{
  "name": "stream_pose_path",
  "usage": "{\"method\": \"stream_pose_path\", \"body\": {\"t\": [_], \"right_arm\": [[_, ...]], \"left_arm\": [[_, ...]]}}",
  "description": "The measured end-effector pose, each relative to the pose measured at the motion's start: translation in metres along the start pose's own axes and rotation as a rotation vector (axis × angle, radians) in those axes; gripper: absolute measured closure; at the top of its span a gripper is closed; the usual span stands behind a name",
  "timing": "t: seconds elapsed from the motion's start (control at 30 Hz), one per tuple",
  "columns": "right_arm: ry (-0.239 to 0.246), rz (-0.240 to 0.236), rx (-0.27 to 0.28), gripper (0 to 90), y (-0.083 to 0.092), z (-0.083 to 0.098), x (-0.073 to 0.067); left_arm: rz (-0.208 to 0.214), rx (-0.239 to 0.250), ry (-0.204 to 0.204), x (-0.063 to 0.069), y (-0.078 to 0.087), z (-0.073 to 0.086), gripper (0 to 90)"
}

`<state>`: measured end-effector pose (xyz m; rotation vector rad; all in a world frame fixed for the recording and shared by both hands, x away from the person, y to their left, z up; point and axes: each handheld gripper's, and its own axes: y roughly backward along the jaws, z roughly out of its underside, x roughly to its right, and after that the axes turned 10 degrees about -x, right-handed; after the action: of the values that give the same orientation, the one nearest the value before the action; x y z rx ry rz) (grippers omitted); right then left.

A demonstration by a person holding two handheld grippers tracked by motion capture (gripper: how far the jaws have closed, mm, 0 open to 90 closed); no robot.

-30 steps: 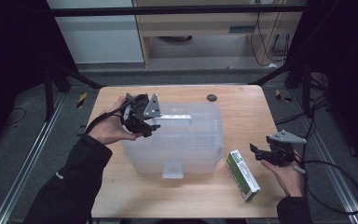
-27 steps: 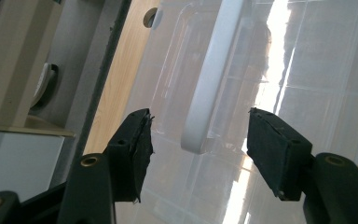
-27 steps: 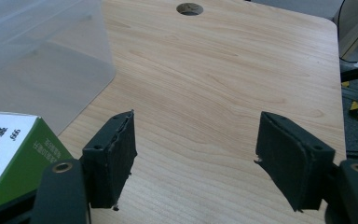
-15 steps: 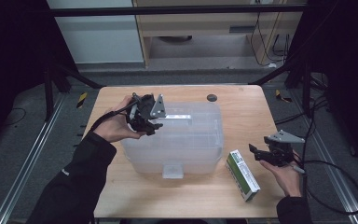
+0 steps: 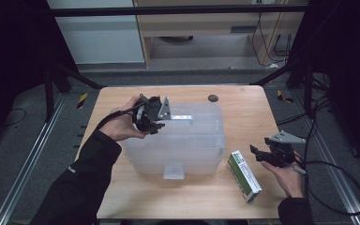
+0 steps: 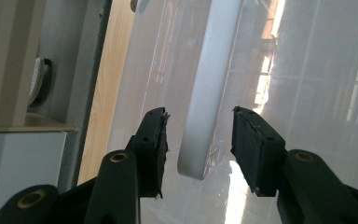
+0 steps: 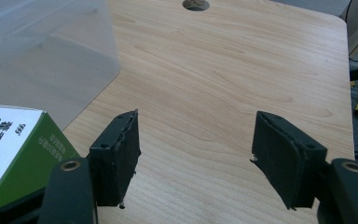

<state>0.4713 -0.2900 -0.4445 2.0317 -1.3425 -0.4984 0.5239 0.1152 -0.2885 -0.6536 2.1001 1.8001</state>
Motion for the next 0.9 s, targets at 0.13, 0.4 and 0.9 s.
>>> {"method": "stream_pose_path", "body": {"t": [0.13, 0.4, 0.9], "right_arm": [[0.004, -0.005, -0.002, 32.7, -0.0003, -0.0001, -0.0002], [0.005, -0.008, -0.004, 33.0, -0.0006, -0.0002, -0.0002], [0.01, -0.017, 0.003, 34.3, 0.0016, -0.0021, -0.0016]], "left_arm": [[0.0, -0.011, -0.007, -0.0003, -0.0027, -0.0018, 57.7], [0.0, -0.033, -0.022, -0.0002, -0.0071, -0.005, 64.3], [-0.012, -0.059, -0.056, -0.0017, -0.0065, -0.0098, 73.2]]}}
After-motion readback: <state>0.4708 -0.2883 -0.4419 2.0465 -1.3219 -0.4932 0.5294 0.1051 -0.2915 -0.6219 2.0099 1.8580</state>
